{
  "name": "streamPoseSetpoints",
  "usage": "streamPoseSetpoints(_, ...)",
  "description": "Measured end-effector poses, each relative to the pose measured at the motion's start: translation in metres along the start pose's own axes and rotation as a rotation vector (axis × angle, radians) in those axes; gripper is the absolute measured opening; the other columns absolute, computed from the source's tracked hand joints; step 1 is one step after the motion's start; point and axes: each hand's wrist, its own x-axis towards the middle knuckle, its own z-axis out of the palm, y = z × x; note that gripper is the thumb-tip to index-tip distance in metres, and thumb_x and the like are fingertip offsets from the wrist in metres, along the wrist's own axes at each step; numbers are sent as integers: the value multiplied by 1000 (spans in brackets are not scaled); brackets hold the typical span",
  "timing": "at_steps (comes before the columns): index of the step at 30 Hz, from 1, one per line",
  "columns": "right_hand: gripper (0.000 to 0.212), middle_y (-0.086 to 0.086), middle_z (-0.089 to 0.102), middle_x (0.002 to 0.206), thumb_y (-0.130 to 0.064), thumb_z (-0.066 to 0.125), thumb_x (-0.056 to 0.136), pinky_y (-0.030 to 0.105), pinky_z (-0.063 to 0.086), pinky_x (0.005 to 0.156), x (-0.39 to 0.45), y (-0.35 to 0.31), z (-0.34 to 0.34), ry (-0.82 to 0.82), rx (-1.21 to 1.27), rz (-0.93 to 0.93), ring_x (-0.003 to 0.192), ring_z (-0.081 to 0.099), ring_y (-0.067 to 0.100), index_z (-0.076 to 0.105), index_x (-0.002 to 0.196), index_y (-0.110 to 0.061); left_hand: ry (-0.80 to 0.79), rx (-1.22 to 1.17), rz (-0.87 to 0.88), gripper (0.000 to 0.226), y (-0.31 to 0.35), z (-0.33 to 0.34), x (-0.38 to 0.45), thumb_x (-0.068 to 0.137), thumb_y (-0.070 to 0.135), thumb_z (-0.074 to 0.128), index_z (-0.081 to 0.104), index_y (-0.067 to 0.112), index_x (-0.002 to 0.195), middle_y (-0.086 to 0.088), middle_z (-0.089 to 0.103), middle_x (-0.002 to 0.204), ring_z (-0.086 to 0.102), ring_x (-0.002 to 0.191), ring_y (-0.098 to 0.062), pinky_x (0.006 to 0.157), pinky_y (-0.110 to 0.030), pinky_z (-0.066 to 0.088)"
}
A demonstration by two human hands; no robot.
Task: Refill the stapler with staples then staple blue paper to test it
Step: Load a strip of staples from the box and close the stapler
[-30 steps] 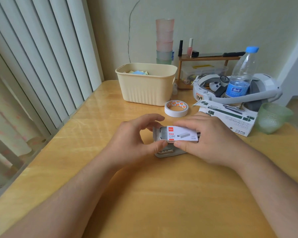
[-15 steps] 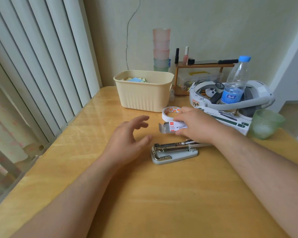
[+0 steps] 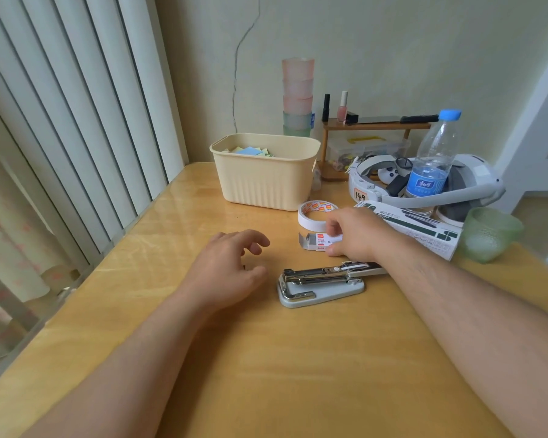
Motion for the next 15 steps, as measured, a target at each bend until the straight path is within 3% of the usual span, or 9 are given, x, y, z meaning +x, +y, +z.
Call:
streamPoseSetpoints(9, 32, -4, 67, 98, -40, 90, 66, 35, 53, 80, -6, 0, -8, -13, 56, 63, 91, 60, 17, 69, 86, -27, -73, 96, 15, 50, -3, -24, -5, 73, 38, 60, 65, 41, 122, 18, 64, 108, 51, 104, -13, 85, -28, 41)
streamPoseSetpoints(12, 32, -7, 61, 99, -52, 85, 68, 36, 51, 77, -20, -3, -14, 80, 94, 43, 91, 57, 16, 67, 84, -32, -132, 171, -43, 55, -10, -35, -5, 69, 53, 53, 68, 40, 120, 17, 62, 106, 53, 106, -12, 89, -30, 46)
streamPoseSetpoints(15, 28, -11, 57, 104, -54, 81, 70, 37, 47, 85, -42, -12, -13, 184, 178, -33, 101, 54, 14, 64, 81, -35, -163, 182, -95, 49, -13, -36, -6, 69, 60, 55, 74, 38, 109, 16, 63, 100, 57, 102, -11, 90, -31, 50)
